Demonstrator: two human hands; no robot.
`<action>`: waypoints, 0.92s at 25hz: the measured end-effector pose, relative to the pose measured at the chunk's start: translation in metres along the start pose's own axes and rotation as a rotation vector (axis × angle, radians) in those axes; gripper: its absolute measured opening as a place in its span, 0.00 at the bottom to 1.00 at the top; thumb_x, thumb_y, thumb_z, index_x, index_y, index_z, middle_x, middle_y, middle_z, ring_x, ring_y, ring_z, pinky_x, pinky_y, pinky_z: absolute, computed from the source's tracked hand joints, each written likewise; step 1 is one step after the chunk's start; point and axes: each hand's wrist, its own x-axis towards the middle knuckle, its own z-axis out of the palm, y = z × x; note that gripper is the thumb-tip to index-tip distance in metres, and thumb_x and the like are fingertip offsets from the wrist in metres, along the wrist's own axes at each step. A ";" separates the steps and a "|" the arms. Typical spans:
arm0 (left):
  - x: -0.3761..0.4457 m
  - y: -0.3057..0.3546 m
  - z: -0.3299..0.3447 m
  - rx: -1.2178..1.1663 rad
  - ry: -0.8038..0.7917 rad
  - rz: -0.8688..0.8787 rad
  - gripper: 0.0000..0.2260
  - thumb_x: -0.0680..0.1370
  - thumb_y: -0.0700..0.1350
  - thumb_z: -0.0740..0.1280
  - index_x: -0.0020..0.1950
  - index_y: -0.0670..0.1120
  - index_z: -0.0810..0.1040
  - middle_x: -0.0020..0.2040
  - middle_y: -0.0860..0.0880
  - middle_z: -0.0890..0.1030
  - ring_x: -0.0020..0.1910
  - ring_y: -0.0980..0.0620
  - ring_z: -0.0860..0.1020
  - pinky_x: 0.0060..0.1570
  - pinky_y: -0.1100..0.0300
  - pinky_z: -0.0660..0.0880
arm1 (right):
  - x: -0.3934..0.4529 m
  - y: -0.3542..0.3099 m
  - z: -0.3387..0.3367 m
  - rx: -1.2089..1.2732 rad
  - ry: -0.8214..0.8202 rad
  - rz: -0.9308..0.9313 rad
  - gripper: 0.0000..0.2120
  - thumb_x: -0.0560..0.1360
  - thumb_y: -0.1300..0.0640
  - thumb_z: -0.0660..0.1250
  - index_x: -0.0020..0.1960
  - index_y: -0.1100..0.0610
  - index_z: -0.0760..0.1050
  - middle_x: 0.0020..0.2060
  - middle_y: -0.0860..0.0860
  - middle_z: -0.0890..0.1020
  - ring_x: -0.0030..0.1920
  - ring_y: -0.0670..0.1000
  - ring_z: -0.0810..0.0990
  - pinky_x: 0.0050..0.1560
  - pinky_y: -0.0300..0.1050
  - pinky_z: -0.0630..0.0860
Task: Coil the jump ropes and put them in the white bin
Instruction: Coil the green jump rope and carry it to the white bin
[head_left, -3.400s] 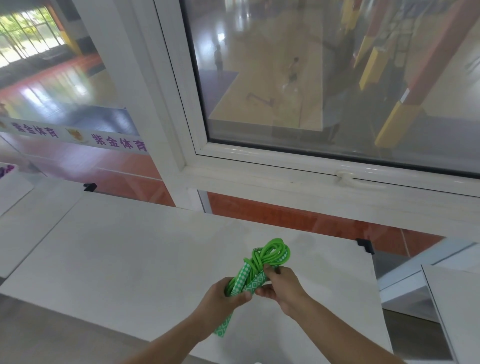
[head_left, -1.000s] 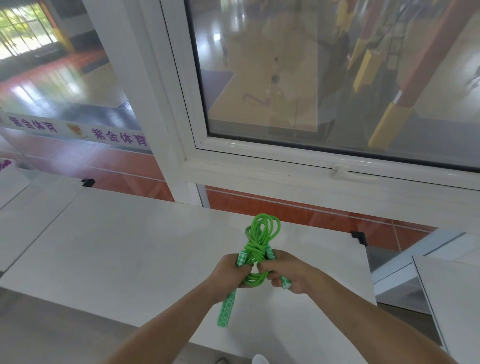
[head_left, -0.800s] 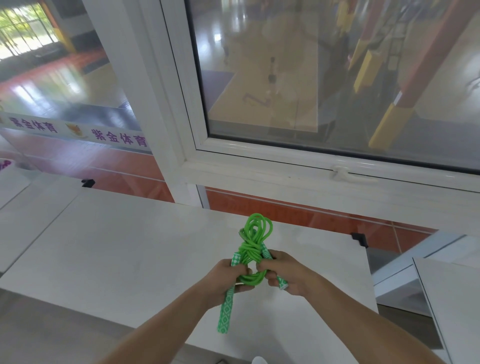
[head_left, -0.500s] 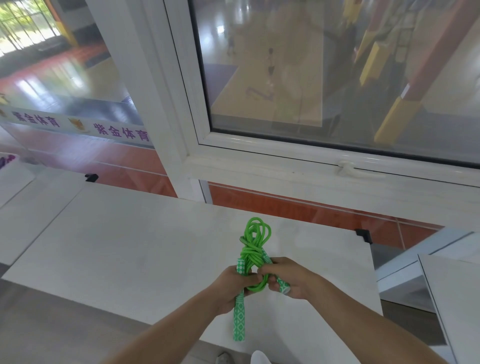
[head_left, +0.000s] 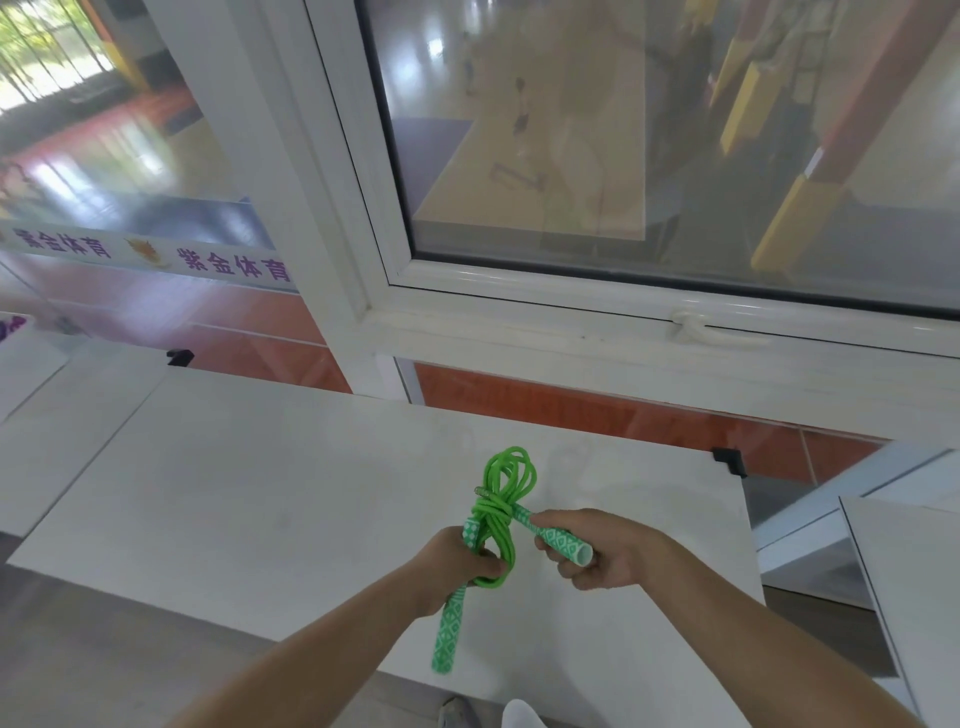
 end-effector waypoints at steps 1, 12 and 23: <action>0.000 0.001 -0.001 0.052 0.007 0.007 0.09 0.70 0.38 0.76 0.39 0.44 0.77 0.33 0.50 0.77 0.33 0.54 0.75 0.37 0.62 0.74 | -0.003 -0.003 -0.001 0.010 -0.049 0.001 0.16 0.73 0.43 0.74 0.41 0.55 0.76 0.31 0.49 0.71 0.25 0.45 0.64 0.25 0.36 0.56; 0.000 -0.004 0.013 0.124 0.000 0.050 0.11 0.67 0.44 0.77 0.46 0.42 0.82 0.39 0.48 0.84 0.38 0.53 0.81 0.43 0.57 0.79 | 0.027 0.012 0.021 0.351 0.106 -0.115 0.09 0.77 0.62 0.70 0.55 0.65 0.79 0.42 0.58 0.82 0.34 0.51 0.74 0.31 0.40 0.67; 0.006 -0.002 0.026 -0.024 0.024 0.071 0.11 0.69 0.38 0.78 0.49 0.39 0.83 0.41 0.46 0.85 0.41 0.51 0.83 0.51 0.52 0.82 | 0.026 0.007 0.017 0.483 0.251 -0.231 0.07 0.78 0.66 0.69 0.54 0.68 0.78 0.49 0.64 0.83 0.41 0.58 0.82 0.37 0.45 0.83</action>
